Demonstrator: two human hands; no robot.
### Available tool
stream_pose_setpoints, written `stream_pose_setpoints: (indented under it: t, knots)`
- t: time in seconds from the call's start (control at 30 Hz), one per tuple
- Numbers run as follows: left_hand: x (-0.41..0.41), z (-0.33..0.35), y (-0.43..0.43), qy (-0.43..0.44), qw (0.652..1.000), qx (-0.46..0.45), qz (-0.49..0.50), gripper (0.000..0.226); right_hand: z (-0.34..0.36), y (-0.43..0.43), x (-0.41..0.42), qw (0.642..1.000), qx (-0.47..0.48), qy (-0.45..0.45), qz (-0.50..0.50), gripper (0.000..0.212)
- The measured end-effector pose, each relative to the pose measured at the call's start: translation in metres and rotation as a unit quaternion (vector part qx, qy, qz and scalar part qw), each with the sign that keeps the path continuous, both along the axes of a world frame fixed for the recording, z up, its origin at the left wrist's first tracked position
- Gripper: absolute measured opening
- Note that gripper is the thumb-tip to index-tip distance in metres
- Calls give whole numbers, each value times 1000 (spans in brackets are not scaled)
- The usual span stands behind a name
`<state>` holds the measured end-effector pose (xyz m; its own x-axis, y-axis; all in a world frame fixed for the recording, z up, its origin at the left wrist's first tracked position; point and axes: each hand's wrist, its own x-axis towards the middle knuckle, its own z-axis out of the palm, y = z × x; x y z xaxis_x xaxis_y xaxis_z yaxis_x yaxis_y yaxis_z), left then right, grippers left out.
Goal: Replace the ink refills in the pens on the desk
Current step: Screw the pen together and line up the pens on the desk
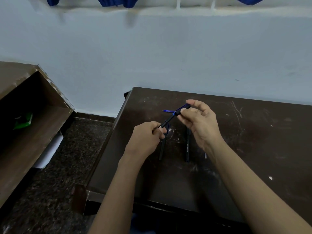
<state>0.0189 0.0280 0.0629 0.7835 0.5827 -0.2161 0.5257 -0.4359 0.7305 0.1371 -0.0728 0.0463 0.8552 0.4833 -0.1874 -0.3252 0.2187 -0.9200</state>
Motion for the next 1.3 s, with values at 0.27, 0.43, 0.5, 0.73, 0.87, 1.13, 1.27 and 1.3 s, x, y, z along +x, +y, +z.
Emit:
stream_pose_setpoints:
  t: [0.27, 0.43, 0.5, 0.73, 0.87, 1.13, 1.27, 1.3]
  knots:
    - [1, 1, -1, -8, 1000, -1, 4, 22, 1, 2, -3, 999, 16, -4, -38, 27]
    - [1, 1, -1, -15, 1000, -14, 4, 20, 3, -7, 11, 995, 39, 21, -92, 28]
    - [1, 1, -1, -20, 1000, -23, 3, 20, 2, -7, 10, 998, 22, 1, -66, 28]
    - [2, -1, -2, -19, 1000, 9, -7, 20, -2, 3, -8, 988, -94, -116, 35, 29]
    - [5, -1, -10, -58, 997, 54, 14, 22, -3, 3, -9, 990, -88, -106, 20, 32]
    - [9, -8, -15, -55, 992, 100, 48, 21, -1, 5, -15, 997, -41, -69, -7, 35]
    - [8, -7, -15, -51, 991, 113, 47, 22, -2, 5, -17, 997, -43, -58, -17, 36]
    - [7, -7, -15, -50, 991, 117, 45, 22, -3, 5, -18, 997, -48, -57, -18, 36]
